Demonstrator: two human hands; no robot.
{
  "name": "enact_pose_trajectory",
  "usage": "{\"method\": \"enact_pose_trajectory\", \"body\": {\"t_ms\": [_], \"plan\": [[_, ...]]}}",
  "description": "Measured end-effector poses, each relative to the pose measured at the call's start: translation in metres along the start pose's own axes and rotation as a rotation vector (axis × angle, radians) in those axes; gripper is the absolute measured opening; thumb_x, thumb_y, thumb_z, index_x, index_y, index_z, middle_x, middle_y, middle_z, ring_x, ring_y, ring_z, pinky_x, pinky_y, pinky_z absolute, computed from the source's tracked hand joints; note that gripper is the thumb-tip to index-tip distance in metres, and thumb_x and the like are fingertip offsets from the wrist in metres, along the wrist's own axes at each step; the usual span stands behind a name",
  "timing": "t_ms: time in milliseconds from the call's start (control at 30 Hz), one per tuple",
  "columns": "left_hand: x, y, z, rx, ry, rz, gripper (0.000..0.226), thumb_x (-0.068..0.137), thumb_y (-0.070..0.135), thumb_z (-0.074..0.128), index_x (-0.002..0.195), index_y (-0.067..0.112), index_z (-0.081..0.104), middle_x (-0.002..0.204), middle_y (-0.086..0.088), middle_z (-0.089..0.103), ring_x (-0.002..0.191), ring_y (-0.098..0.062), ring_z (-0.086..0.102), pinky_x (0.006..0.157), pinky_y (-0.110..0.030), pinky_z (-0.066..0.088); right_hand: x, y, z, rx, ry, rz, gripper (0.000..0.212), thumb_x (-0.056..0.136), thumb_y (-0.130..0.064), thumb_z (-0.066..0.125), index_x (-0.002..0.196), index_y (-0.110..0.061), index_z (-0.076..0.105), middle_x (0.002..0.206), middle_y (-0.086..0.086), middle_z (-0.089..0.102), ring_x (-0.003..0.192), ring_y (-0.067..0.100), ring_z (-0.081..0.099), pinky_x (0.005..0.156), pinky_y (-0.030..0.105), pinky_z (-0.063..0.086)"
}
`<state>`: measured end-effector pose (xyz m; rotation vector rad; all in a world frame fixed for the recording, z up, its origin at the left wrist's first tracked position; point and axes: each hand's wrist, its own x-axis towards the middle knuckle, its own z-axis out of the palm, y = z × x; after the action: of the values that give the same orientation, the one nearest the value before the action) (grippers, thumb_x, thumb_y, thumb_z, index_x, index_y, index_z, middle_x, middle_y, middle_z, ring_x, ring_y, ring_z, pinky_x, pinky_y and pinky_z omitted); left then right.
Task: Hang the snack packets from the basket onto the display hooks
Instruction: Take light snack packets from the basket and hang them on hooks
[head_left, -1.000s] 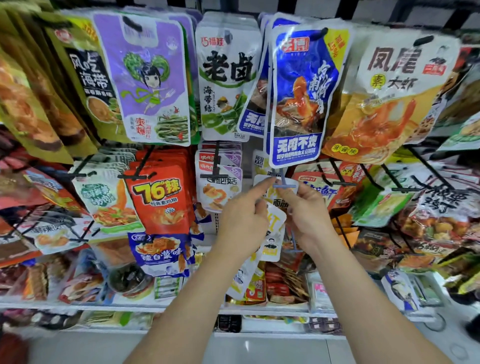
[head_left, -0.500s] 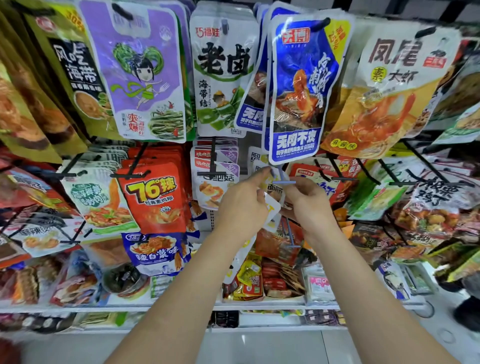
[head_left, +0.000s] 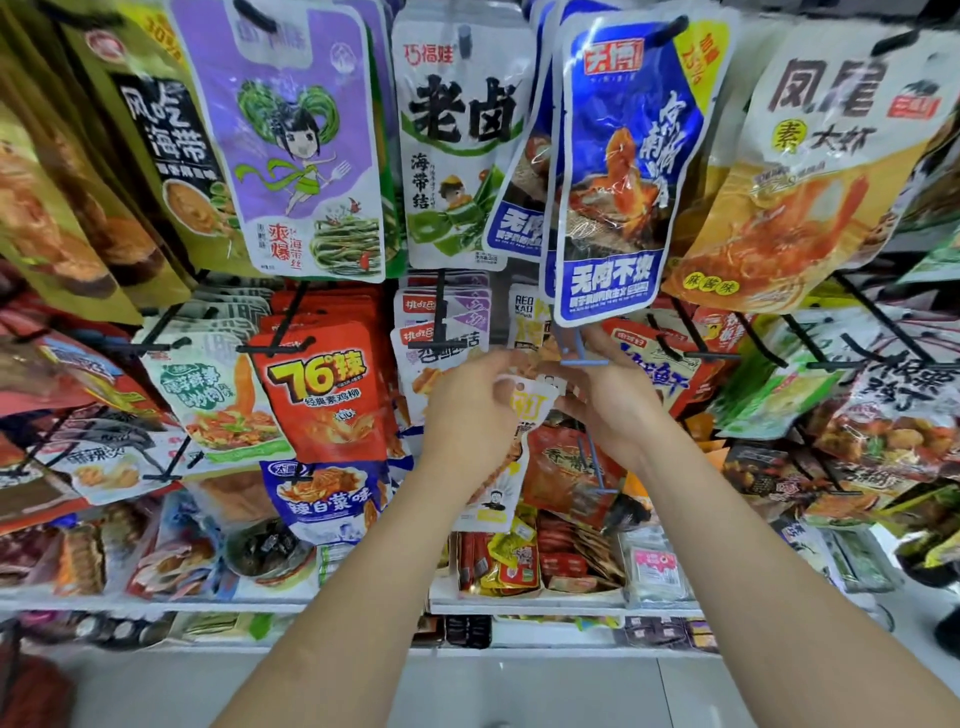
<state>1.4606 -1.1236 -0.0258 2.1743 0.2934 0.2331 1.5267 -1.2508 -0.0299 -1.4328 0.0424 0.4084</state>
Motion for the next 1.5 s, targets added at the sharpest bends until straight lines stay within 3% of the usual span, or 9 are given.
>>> {"method": "enact_pose_trajectory", "body": {"t_ms": [200,300,367,500,633,800,1133,1267,1500], "plan": [[-0.014,0.002,-0.012,-0.313,0.059,-0.079,0.024,0.097,0.008,0.051,0.099,0.021,0.071,0.111,0.008,0.063,0.075,0.013,0.057,0.06,-0.002,0.04,-0.009,-0.004,-0.001,0.011,-0.041,0.067,0.03,0.101,-0.031,0.049,0.13,-0.027,0.057,0.098,-0.012,0.073,0.099,0.015,0.065,0.077,0.035,0.042],[-0.027,0.003,-0.016,-0.526,0.08,-0.134,0.032,0.095,0.01,0.057,0.082,0.036,0.072,0.1,0.01,0.069,0.091,-0.003,0.066,0.08,-0.023,0.055,-0.038,-0.007,-0.015,-0.21,-0.175,0.11,0.032,0.097,-0.044,0.049,0.115,-0.025,0.067,0.106,-0.007,0.074,0.104,0.016,0.066,0.081,0.033,0.04],[-0.037,0.007,-0.017,-0.588,0.077,-0.143,0.031,0.092,0.008,0.062,0.081,0.035,0.073,0.095,0.005,0.072,0.094,-0.018,0.068,0.082,-0.035,0.056,-0.061,-0.009,-0.022,-0.385,-0.254,0.107,0.03,0.092,-0.041,0.057,0.117,-0.027,0.067,0.102,-0.012,0.074,0.099,0.006,0.068,0.076,0.03,0.041],[-0.053,0.014,-0.016,-0.704,0.064,-0.184,0.015,0.087,0.008,0.067,0.093,0.02,0.074,0.087,0.01,0.073,0.081,-0.002,0.068,0.066,-0.013,0.051,-0.09,-0.009,-0.012,-0.181,-0.239,0.092,0.016,0.095,-0.016,0.058,0.104,-0.019,0.07,0.065,-0.016,0.067,0.052,-0.003,0.057,0.054,0.02,0.045],[-0.057,0.018,-0.009,-0.869,0.041,-0.287,0.006,0.085,0.018,0.07,0.086,0.02,0.075,0.092,0.007,0.074,0.089,-0.001,0.067,0.074,-0.012,0.051,-0.104,-0.006,-0.005,0.03,-0.218,0.092,0.013,0.094,-0.007,0.057,0.095,-0.013,0.069,0.057,-0.009,0.051,0.044,0.002,0.046,0.051,0.025,0.057],[-0.05,0.018,0.0,-0.719,-0.019,-0.264,0.007,0.083,0.029,0.072,0.082,0.023,0.074,0.094,0.014,0.072,0.099,-0.003,0.064,0.083,-0.022,0.048,-0.101,0.001,-0.006,0.052,-0.082,0.027,0.011,0.093,-0.008,0.06,0.098,-0.007,0.068,0.052,-0.007,0.05,0.052,0.004,0.055,0.064,0.034,0.061],[-0.017,0.018,0.011,-0.519,0.113,-0.01,0.015,0.083,0.021,0.074,0.076,0.033,0.066,0.049,0.019,0.053,0.049,0.001,0.045,0.049,-0.015,0.037,-0.062,-0.001,0.001,0.003,0.102,-0.137,0.011,0.094,-0.015,0.06,0.097,-0.007,0.067,0.064,-0.009,0.062,0.067,0.006,0.062,0.075,0.036,0.059],[-0.002,0.016,0.024,-0.548,0.211,-0.037,0.017,0.08,0.022,0.074,0.076,0.036,0.066,0.073,0.002,0.069,0.068,-0.018,0.064,0.063,-0.037,0.053,-0.05,-0.002,0.007,0.027,0.131,-0.14,0.009,0.096,-0.012,0.057,0.095,-0.009,0.066,0.059,-0.012,0.059,0.055,0.001,0.054,0.065,0.028,0.051],[0.016,0.016,0.024,-0.515,0.156,-0.001,0.028,0.081,0.017,0.073,0.071,0.041,0.061,0.08,0.009,0.071,0.079,-0.012,0.068,0.073,-0.036,0.056,-0.038,-0.006,0.006,0.053,0.183,-0.098,0.017,0.096,-0.008,0.055,0.082,-0.012,0.063,0.048,-0.007,0.042,0.048,0.008,0.04,0.063,0.03,0.047]]}}
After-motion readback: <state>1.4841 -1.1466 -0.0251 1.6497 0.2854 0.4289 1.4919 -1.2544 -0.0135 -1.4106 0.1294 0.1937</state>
